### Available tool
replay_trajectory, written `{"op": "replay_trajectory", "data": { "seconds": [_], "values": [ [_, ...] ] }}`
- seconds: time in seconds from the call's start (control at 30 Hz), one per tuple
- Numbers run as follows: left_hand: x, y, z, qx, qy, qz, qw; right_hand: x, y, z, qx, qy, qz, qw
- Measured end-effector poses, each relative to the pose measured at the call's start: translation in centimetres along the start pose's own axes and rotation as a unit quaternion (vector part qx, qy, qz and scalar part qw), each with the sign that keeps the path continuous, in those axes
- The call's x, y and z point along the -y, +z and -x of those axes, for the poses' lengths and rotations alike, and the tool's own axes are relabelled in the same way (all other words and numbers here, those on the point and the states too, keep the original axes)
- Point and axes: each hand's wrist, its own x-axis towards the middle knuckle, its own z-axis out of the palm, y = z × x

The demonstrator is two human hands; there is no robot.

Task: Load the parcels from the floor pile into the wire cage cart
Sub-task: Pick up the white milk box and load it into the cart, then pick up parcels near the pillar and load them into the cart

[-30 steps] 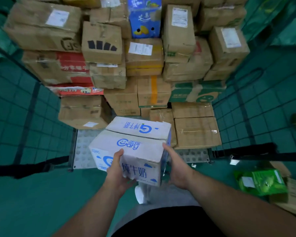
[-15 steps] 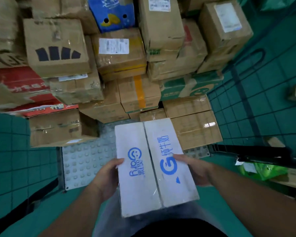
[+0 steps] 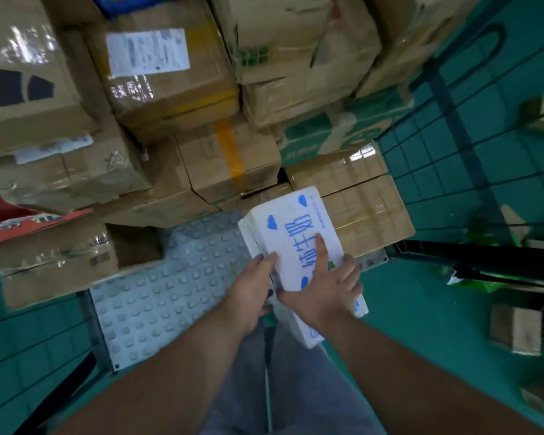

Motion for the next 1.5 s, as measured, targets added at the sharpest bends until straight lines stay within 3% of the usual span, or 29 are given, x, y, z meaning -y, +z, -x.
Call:
{"op": "replay_trajectory", "data": {
  "seconds": [0.27,0.47,0.57,0.77,0.87,1.0,1.13,1.23,1.3,1.5],
  "values": [
    [-3.1,1.0,-5.6,-0.076,0.045,-0.017,0.996,3.2,2.3,-5.7,-0.014,-0.022,0.045,0.999],
    [-3.5,-0.5,-7.5,-0.074,0.096,0.016,0.993,3.7,3.1,-6.0,-0.037,-0.041,-0.010,0.998],
    [-4.0,-1.0,-7.7,-0.117,0.131,0.007,0.984,4.1,2.7,-6.3,-0.028,-0.062,-0.039,0.997],
    [-5.0,0.5,-8.3,-0.200,0.154,-0.122,0.960,3.2,1.5,-7.7,0.051,-0.086,-0.028,0.995],
    [-5.6,0.9,-7.4,-0.225,0.114,-0.199,0.947,2.4,0.1,-8.0,0.087,-0.108,0.002,0.990],
    [-5.9,0.9,-4.1,-0.173,0.064,-0.223,0.957,0.4,-3.0,-7.5,0.081,-0.110,0.035,0.990],
    [-4.9,0.5,1.1,-0.100,0.053,-0.199,0.974,-2.7,-3.8,-4.4,0.035,-0.045,-0.063,0.996],
    [-2.8,-0.3,4.5,-0.074,0.048,-0.223,0.971,-6.2,-3.6,-1.5,0.066,0.029,-0.117,0.991],
    [-1.1,-0.5,6.3,-0.059,0.056,-0.258,0.963,-8.4,-3.0,1.0,0.087,0.042,-0.173,0.980],
    [3.9,1.7,10.4,0.025,0.031,-0.360,0.932,-11.8,0.0,10.4,0.019,0.113,-0.362,0.925]
  ]
}}
